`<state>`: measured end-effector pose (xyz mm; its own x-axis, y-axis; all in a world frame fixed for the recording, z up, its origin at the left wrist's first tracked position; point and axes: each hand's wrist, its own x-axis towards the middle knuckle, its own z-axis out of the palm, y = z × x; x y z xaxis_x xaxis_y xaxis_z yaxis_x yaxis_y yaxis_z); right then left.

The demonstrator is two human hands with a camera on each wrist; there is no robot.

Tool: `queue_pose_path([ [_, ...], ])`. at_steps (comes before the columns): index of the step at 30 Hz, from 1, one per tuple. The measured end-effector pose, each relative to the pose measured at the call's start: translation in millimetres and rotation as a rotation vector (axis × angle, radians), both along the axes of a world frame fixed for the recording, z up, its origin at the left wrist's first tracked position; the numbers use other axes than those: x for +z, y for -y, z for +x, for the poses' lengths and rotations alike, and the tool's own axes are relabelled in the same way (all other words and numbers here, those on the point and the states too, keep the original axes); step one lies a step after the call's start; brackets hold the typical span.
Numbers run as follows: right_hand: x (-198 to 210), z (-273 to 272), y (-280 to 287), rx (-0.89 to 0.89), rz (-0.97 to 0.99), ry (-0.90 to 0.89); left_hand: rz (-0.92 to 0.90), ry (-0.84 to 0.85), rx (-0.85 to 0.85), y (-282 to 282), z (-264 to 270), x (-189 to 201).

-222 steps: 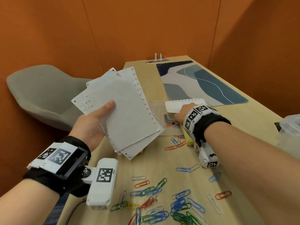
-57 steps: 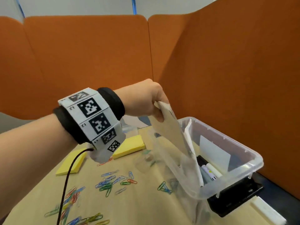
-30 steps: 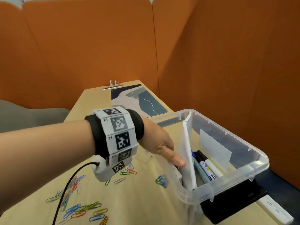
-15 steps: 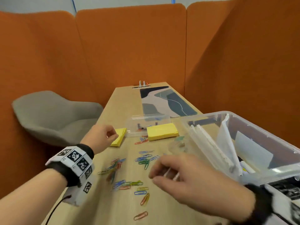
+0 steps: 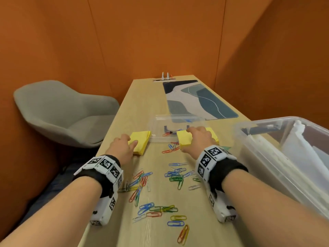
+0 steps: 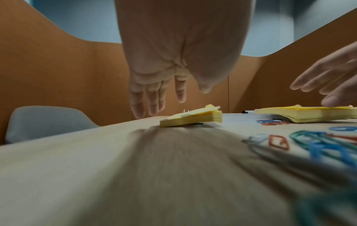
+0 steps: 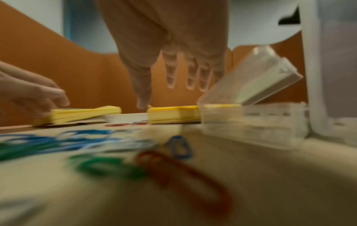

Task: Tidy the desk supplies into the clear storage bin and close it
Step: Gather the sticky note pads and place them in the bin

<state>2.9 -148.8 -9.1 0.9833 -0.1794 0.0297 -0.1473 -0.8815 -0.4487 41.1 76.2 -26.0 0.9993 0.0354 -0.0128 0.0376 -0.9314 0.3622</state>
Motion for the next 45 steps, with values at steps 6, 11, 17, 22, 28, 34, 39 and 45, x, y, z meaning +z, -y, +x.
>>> queue_pose_path([
  [6,-7,27,14,-0.015,-0.180,-0.084,0.032,-0.085,-0.005,6,18,-2],
  [11,-15,40,21,-0.032,-0.166,-0.249,-0.042,-0.104,0.147,5,31,2],
  [17,-13,47,24,-0.061,-0.333,-0.217,-0.107,-0.086,0.106,8,30,5],
  [22,-12,39,17,-0.158,-0.344,-0.211,-0.088,-0.076,0.030,13,24,6],
  [28,-19,27,10,-0.180,-0.298,-0.155,-0.218,0.069,0.007,14,3,14],
  [34,-1,11,8,-0.057,-0.287,-0.108,-0.564,0.108,0.017,-1,-15,18],
  [39,31,-13,-5,-0.055,0.209,0.215,-0.989,-0.010,-0.033,-1,-30,39],
  [45,53,-40,-36,0.140,1.378,-0.126,-1.082,-0.113,-0.216,20,-57,61],
])
